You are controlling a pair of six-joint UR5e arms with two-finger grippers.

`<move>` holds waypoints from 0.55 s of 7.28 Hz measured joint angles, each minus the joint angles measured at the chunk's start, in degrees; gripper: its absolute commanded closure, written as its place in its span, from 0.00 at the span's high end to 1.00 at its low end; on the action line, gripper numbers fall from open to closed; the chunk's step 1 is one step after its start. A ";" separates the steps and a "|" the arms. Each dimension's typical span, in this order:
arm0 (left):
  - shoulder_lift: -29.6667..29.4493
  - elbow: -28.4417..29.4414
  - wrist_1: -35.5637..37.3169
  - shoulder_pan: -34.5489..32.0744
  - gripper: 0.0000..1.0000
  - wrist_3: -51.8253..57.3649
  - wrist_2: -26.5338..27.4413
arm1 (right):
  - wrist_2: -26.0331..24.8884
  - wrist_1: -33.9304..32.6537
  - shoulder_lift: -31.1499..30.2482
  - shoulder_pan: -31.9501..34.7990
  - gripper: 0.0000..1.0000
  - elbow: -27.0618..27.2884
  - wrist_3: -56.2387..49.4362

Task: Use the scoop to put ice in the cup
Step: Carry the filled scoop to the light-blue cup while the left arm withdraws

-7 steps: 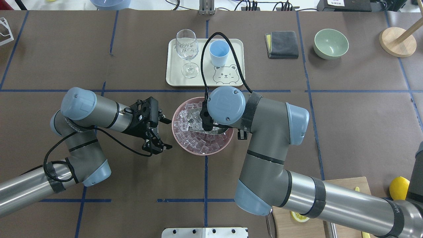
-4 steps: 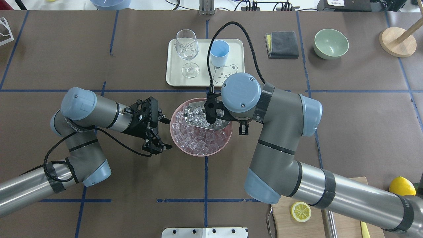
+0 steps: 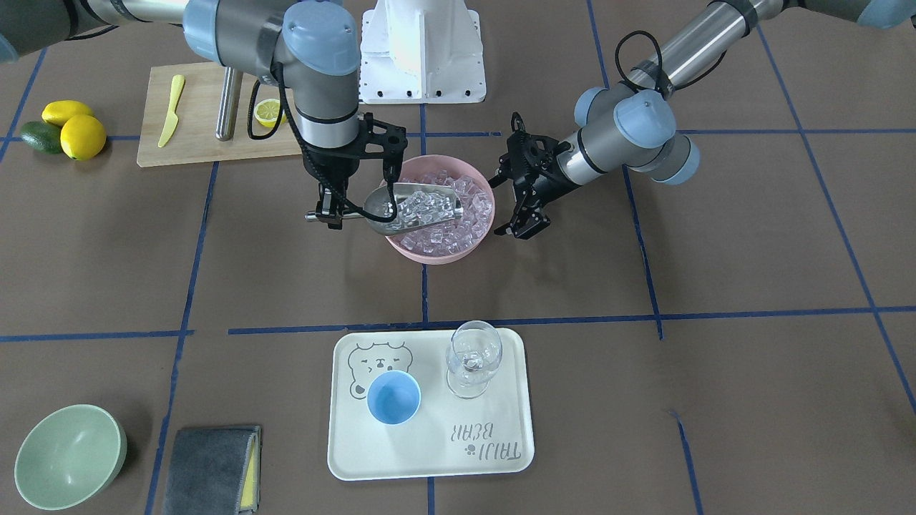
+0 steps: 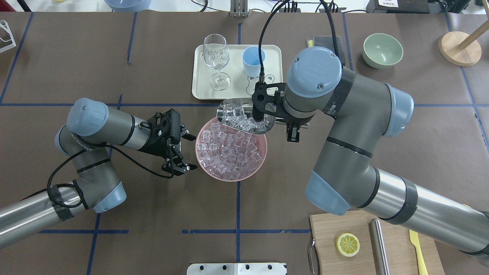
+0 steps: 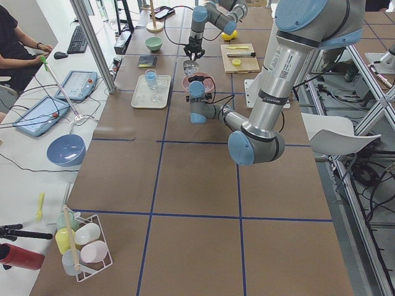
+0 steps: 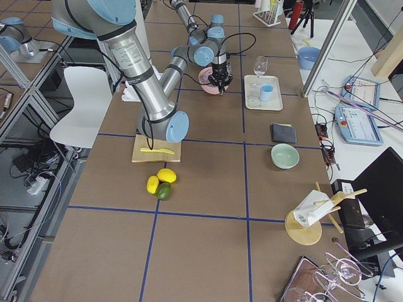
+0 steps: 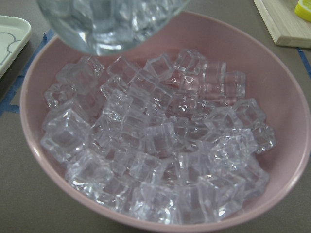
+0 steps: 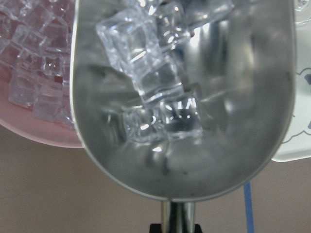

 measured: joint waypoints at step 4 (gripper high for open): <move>4.46 -4.57 6.09 -7.73 1.00 0.30 -4.22 | 3.91 -2.65 0.20 4.22 0.00 3.66 4.90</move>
